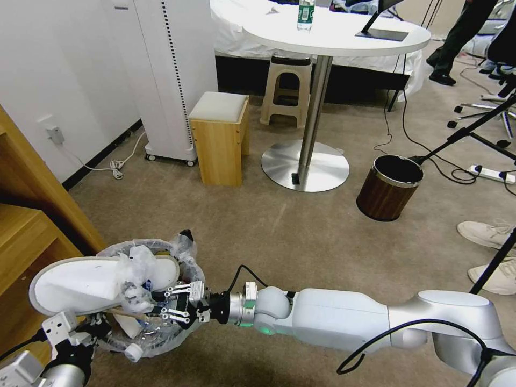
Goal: Pick up the trash bin and place the garbage on the floor into it.
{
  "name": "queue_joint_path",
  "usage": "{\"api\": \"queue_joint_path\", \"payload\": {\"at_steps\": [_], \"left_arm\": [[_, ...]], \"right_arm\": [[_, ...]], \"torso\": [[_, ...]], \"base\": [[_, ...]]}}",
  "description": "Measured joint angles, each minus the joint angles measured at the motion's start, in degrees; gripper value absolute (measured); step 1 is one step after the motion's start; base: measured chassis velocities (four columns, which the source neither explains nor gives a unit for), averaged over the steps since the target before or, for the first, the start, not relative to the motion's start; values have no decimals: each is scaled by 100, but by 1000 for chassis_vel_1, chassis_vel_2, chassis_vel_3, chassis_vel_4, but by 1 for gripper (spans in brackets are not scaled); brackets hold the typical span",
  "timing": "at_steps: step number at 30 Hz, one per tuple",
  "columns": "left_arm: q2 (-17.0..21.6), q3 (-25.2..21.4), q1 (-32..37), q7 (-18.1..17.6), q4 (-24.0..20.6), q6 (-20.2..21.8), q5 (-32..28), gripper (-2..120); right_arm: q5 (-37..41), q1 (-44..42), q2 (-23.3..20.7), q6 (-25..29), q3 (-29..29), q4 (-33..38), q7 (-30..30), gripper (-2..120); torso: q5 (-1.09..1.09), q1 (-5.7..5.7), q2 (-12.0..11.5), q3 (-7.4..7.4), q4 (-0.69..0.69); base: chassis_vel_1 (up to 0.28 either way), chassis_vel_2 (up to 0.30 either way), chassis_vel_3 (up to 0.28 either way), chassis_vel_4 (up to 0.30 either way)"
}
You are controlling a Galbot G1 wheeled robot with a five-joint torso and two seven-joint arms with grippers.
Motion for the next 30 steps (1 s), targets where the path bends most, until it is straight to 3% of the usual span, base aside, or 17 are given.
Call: {"api": "queue_joint_path", "payload": {"at_steps": [3,16,30], "left_arm": [[-8,0,0,-18,23,4,-63,0],[-30,-45,142,-157,-18,126,-266,0],[-129,-8,262,-224,-52,181,-282,0]], "right_arm": [[3,12,-66,0,30,72,-48,56],[-41,-32,-533,-7,192,403,-117,98],[-138,-177,-919,-18,395,704,-64,100]], "torso": [[0,0,0,0,0],[1,0,0,0,0],[1,0,0,0,0]], "base": [[0,0,0,0],[0,0,0,0],[0,0,0,0]]}}
